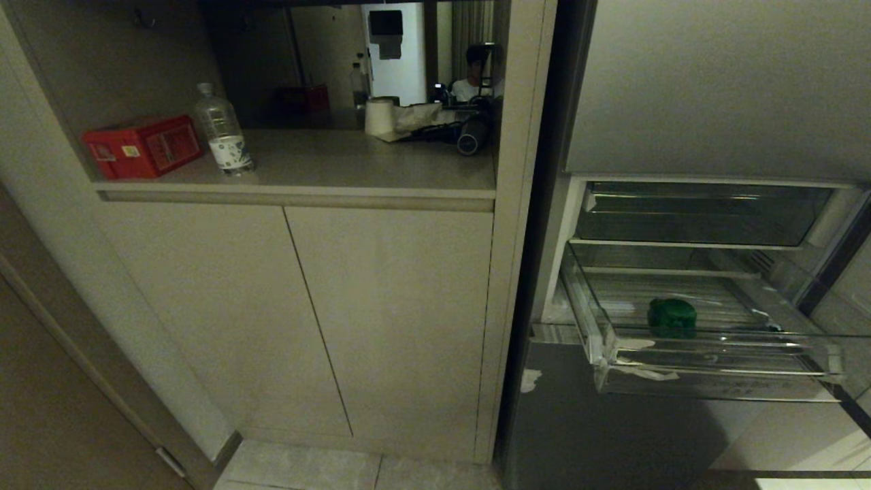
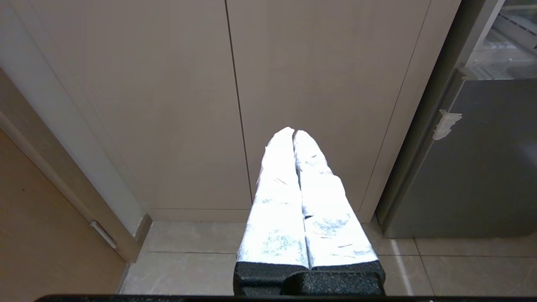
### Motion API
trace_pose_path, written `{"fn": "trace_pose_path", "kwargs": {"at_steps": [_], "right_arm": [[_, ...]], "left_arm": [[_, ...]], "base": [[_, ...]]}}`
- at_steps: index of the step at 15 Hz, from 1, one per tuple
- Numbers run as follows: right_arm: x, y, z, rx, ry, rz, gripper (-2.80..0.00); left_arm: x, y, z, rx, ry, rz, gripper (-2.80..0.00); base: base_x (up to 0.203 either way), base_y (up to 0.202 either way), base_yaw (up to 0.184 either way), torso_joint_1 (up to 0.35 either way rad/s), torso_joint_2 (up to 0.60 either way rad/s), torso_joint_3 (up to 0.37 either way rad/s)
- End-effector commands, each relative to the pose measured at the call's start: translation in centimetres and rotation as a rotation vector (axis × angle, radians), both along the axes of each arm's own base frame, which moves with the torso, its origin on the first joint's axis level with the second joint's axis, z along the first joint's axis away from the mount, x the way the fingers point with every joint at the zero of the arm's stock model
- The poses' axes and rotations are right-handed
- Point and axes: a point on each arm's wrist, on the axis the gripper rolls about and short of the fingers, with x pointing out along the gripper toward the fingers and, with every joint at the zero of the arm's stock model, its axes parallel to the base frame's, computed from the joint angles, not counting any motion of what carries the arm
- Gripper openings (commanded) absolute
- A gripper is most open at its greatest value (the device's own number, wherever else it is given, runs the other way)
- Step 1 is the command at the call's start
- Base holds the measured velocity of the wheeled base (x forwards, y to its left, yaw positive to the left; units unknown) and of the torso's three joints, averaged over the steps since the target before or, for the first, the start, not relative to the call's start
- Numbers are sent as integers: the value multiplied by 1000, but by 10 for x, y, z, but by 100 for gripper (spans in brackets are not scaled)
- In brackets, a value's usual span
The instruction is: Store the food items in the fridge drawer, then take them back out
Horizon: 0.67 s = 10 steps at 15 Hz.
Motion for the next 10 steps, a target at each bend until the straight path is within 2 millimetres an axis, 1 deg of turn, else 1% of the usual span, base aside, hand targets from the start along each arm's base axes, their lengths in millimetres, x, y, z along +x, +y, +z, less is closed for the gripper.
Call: {"fn": "trace_pose_path", "kwargs": {"at_steps": [1, 5, 8, 10], "right_arm": [[-32, -35, -46, 99, -22, -58, 0], [-82, -58, -98, 182, 9, -159, 0], [-117, -65, -126, 217, 16, -218, 0], [-132, -70, -144, 249, 31, -236, 0]], "left_arm": [[0, 0, 0, 0, 1, -1, -280], [0, 0, 0, 0, 0, 0, -280], [0, 0, 0, 0, 1, 1, -280], [0, 0, 0, 0, 0, 0, -280]], "base": [[0, 0, 0, 0, 0, 0], [0, 0, 0, 0, 0, 0], [0, 0, 0, 0, 0, 0], [0, 0, 0, 0, 0, 0]]}}
